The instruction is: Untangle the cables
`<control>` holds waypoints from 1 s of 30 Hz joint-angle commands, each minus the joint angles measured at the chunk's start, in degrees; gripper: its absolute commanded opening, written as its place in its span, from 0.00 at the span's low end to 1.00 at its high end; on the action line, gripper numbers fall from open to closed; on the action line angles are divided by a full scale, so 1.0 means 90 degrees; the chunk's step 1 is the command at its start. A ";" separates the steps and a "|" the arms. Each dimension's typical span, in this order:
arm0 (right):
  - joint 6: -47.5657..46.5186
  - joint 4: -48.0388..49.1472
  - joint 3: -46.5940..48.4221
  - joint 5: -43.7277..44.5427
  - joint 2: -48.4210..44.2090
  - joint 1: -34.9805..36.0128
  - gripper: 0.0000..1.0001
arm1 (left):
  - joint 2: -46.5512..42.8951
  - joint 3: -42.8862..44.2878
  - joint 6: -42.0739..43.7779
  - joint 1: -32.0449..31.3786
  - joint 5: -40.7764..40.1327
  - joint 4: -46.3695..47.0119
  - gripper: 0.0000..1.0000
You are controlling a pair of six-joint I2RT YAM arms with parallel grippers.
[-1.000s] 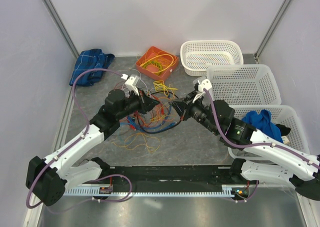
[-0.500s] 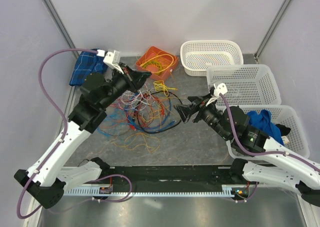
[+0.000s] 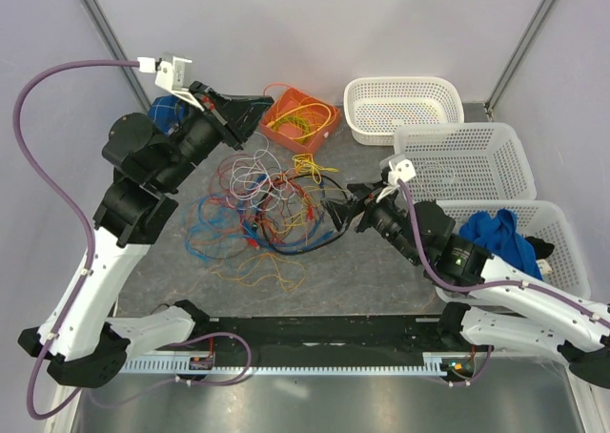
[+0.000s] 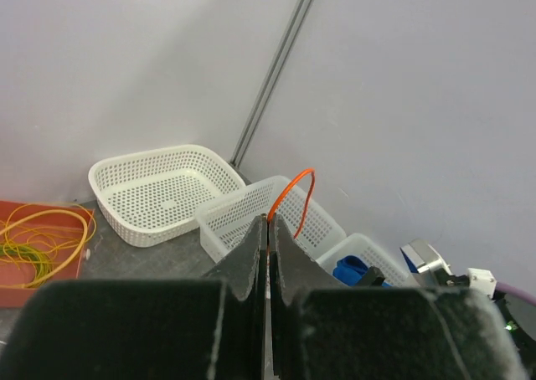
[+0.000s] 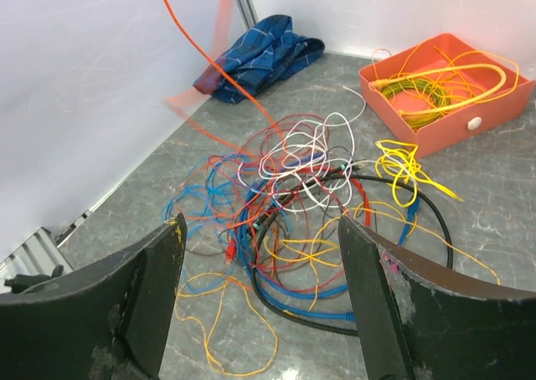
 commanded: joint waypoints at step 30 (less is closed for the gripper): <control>-0.0425 0.2128 0.0594 -0.0278 0.1897 0.0033 0.82 | -0.0255 -0.0235 0.0260 -0.0006 0.0080 -0.0380 0.02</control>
